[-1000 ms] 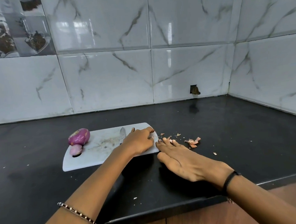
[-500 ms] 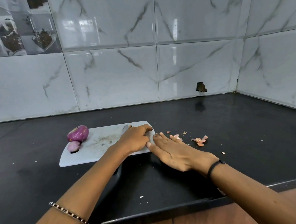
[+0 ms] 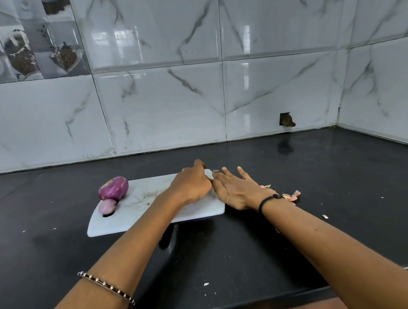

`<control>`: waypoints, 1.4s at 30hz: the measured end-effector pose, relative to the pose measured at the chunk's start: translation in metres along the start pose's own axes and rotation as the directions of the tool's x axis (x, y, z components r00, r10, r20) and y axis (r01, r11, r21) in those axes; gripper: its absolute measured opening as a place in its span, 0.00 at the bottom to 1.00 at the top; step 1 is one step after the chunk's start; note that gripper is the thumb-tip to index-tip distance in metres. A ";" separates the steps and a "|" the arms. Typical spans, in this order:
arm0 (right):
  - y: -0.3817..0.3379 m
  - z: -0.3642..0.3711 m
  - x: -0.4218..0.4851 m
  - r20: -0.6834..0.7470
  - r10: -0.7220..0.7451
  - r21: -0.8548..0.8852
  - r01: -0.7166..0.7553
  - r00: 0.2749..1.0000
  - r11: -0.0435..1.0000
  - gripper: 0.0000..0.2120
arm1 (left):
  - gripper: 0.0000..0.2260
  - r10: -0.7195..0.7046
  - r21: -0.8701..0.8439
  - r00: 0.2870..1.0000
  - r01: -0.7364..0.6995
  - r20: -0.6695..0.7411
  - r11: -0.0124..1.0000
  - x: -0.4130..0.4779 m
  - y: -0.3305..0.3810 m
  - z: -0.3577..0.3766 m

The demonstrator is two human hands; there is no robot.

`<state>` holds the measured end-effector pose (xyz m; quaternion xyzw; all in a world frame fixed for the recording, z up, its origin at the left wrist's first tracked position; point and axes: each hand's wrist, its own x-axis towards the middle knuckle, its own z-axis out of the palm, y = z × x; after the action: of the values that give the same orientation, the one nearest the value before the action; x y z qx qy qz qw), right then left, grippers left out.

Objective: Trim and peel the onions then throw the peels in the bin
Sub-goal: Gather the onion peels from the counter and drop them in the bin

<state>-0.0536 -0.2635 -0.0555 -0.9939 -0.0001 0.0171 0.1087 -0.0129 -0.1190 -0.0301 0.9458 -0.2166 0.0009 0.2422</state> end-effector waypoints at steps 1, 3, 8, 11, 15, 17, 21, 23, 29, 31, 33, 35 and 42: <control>0.001 -0.002 0.005 0.004 0.014 -0.006 -0.014 1.000 1.000 0.28 | 0.20 -0.004 0.001 1.000 0.004 0.002 1.000 0.000 0.001 0.000; 0.003 -0.004 0.015 -0.002 0.059 -0.017 -0.059 0.998 0.998 0.28 | 0.21 0.000 0.004 1.000 0.000 0.022 1.000 -0.002 0.003 -0.002; 0.001 -0.002 0.017 -0.028 0.253 -0.072 -0.254 0.967 0.964 0.35 | 0.20 0.012 0.049 0.999 -0.014 0.035 0.999 -0.005 0.003 0.004; -0.003 -0.001 0.000 -0.045 0.340 -0.070 -0.343 0.939 0.937 0.39 | 0.18 0.009 0.087 1.000 -0.010 0.010 0.996 -0.009 0.004 0.012; -0.003 -0.005 -0.038 -0.025 0.404 -0.122 -0.404 0.915 0.907 0.40 | 0.17 -0.028 0.089 0.999 0.030 -0.026 0.996 -0.015 0.011 0.020; -0.003 -0.008 -0.060 -0.009 0.422 -0.160 -0.418 0.907 0.894 0.39 | 0.18 -0.034 0.091 0.999 0.037 -0.037 0.995 -0.021 0.019 0.023; 0.002 -0.012 -0.092 0.003 0.457 -0.205 -0.447 0.889 0.871 0.38 | 0.21 -0.003 0.079 1.000 0.005 -0.024 0.997 -0.033 0.030 0.029; 0.009 -0.012 -0.105 -0.020 0.444 -0.189 -0.440 0.896 0.878 0.37 | 0.22 0.012 0.095 1.000 -0.012 -0.001 0.995 -0.039 0.036 0.032; 0.062 -0.015 -0.131 -0.121 0.325 -0.001 -0.328 0.938 0.945 0.35 | 0.24 0.052 0.177 0.995 -0.066 0.087 0.982 -0.055 0.068 0.043; 0.081 -0.015 -0.139 -0.082 0.354 0.037 -0.352 0.932 0.935 0.33 | 0.26 0.042 0.223 0.992 -0.068 0.121 0.973 -0.055 0.075 0.052; 0.092 -0.013 -0.148 -0.067 0.371 0.085 -0.365 0.926 0.927 0.28 | 0.27 0.047 0.256 0.986 -0.088 0.163 0.963 -0.056 0.081 0.061; 0.094 -0.009 -0.152 -0.098 0.355 0.149 -0.339 0.930 0.929 0.24 | 0.27 0.095 0.245 0.975 -0.145 0.203 0.959 -0.059 0.087 0.068; 0.075 -0.027 -0.155 -0.026 0.176 0.498 -0.140 0.984 0.856 0.28 | 0.25 0.176 -0.013 0.943 -0.180 0.281 0.984 -0.061 0.090 0.060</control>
<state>-0.2078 -0.3431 -0.0405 -0.9296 0.0898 -0.0096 0.3574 -0.1110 -0.1924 -0.0488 0.9144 -0.3332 -0.1102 0.2019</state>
